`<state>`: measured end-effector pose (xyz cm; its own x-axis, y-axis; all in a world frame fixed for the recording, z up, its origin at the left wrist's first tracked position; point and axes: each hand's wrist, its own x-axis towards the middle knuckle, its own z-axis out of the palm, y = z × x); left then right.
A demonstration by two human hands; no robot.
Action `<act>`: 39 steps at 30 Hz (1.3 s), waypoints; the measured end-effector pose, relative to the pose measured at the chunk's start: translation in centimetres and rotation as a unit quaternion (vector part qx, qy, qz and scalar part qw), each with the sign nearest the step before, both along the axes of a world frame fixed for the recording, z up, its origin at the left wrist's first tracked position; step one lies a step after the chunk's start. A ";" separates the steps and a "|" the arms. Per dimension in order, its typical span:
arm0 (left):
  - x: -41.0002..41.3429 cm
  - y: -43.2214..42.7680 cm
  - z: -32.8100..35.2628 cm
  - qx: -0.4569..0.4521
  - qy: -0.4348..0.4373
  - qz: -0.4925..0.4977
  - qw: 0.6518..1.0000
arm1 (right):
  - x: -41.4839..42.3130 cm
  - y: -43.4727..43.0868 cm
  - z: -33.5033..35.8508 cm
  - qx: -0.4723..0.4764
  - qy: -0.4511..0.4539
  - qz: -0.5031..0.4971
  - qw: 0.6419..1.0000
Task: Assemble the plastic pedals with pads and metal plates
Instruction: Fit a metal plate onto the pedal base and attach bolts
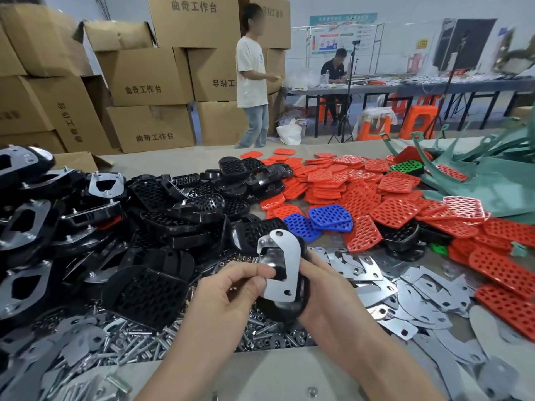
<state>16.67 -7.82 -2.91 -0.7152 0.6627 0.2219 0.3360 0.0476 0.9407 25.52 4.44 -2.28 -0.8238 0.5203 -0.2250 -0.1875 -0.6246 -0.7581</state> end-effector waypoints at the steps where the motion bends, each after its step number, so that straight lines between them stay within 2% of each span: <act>1: 0.1 0.0 -0.1 0.001 0.004 0.000 1.000 | -0.1 -0.1 0.0 0.002 -0.002 -0.002 1.000; 7: 0.3 0.6 -0.8 -0.007 0.057 0.037 0.998 | 0.1 0.0 -0.1 -0.016 0.013 -0.003 1.000; 17: 0.0 0.4 -0.5 0.006 -0.033 0.028 0.999 | 0.3 0.7 -0.3 0.004 0.021 0.031 0.999; 24: 0.0 0.2 -0.6 -0.011 -0.048 0.025 0.998 | 0.2 0.7 -1.7 0.069 0.040 0.018 0.997; 31: 0.0 0.2 -0.7 0.024 -0.057 0.030 0.998 | 0.2 0.8 -2.1 0.072 0.056 0.004 0.996; 39: 0.5 0.8 -1.0 0.064 -0.129 0.037 0.989 | 0.1 0.7 -2.3 0.096 0.059 0.005 0.994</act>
<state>17.20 -7.03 -3.89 -0.8050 0.5842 0.1034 0.0832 -0.0615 0.9946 25.62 5.12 -4.60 -0.8436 0.5365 -0.0232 -0.2778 -0.4730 -0.8361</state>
